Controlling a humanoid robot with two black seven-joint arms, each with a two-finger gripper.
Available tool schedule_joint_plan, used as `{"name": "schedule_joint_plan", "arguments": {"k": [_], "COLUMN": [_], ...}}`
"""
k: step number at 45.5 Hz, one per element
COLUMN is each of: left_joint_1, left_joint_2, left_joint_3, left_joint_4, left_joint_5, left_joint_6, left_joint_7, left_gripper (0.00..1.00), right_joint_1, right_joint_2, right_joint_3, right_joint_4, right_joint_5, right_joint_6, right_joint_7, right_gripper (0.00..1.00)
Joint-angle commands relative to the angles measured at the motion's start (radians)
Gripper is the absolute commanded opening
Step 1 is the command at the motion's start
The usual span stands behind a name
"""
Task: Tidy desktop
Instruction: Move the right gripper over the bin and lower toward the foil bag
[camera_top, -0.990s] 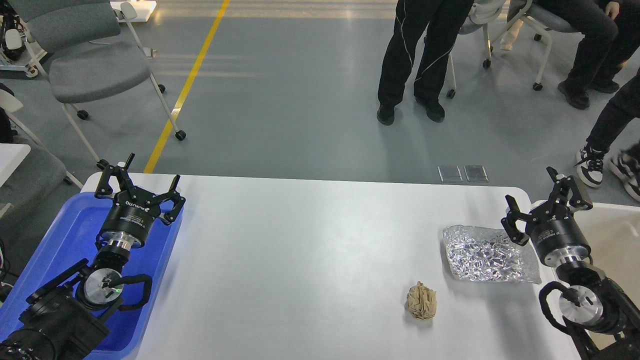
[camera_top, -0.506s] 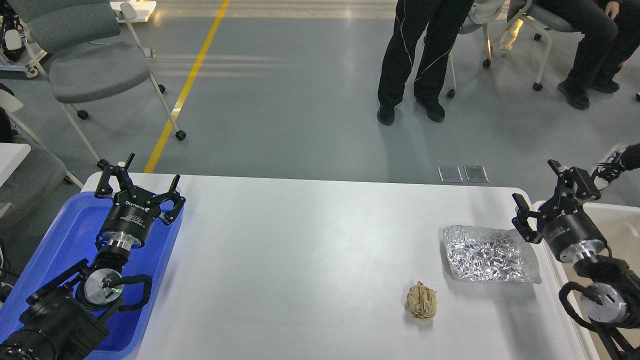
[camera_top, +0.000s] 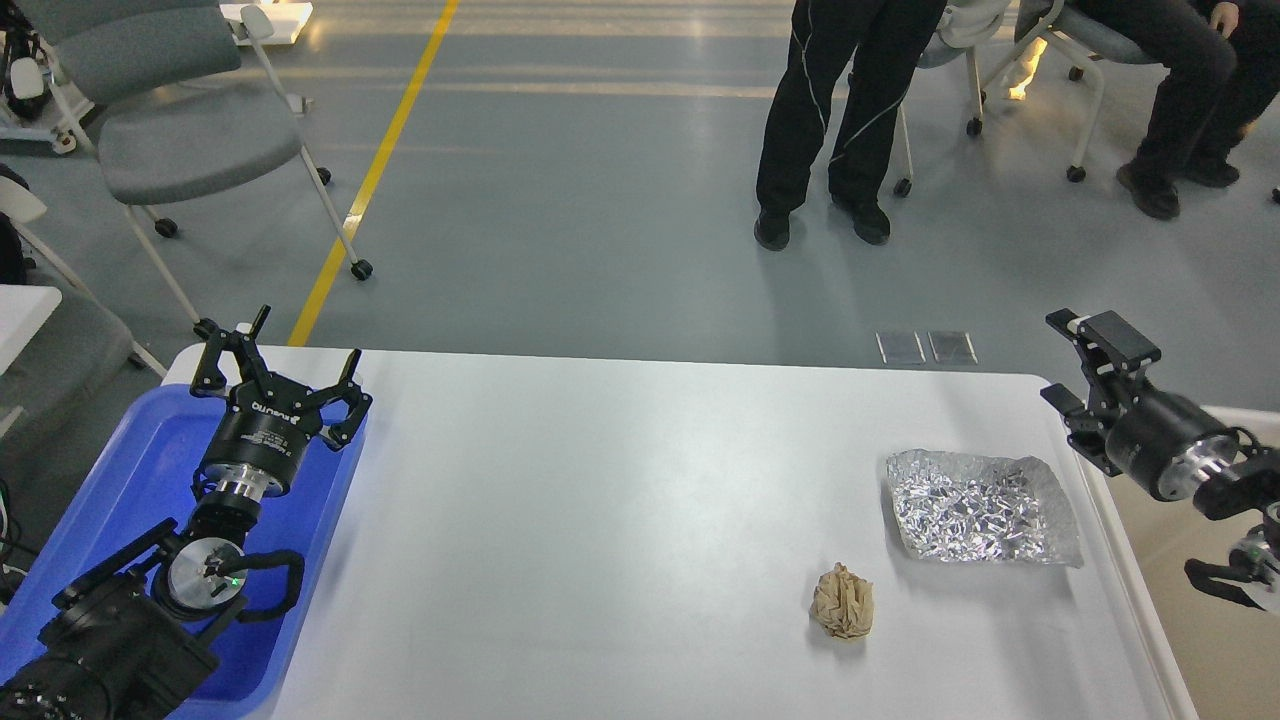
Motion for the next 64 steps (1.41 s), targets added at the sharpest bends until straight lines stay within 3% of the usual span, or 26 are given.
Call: {"name": "schedule_joint_plan", "arguments": {"k": [1,13,22,44,49,55,64], "left_joint_1": [0.0,0.0,0.0,0.0,0.0,0.0,0.0], "left_joint_2": [0.0,0.0,0.0,0.0,0.0,0.0,0.0], "left_joint_3": [0.0,0.0,0.001,0.001,0.0,0.001,0.001], "left_joint_4": [0.0,0.0,-0.001,0.0,0.0,0.0,-0.001], "left_joint_5": [0.0,0.0,0.0,0.0,0.0,0.0,0.0], "left_joint_6": [-0.001,-0.001,-0.001,-0.001,-0.001,-0.001,-0.001], "left_joint_7": [0.0,0.0,0.0,0.0,0.0,0.0,0.0], "left_gripper": [1.0,1.0,1.0,1.0,1.0,1.0,1.0], "right_joint_1": [0.07,0.107,0.17,0.227,0.228,0.247,0.276], "right_joint_2": [-0.125,-0.201,-0.224,-0.185,-0.044,-0.004,0.069], "right_joint_3": [-0.142,-0.281,-0.442,-0.602,-0.636,-0.743,-0.942], "right_joint_4": [0.013,0.044,0.045,-0.036,-0.217,-0.287,-0.373], "right_joint_5": [-0.27,-0.345,-0.33,-0.474,-0.477,-0.477,-0.477], "right_joint_6": [-0.001,0.0,-0.006,-0.08,-0.138,-0.207,-0.359], "right_joint_7": [-0.014,-0.012,-0.094,-0.086,-0.028,0.069,0.086], "right_gripper": [1.0,1.0,1.0,1.0,0.98,0.98,0.98]}}
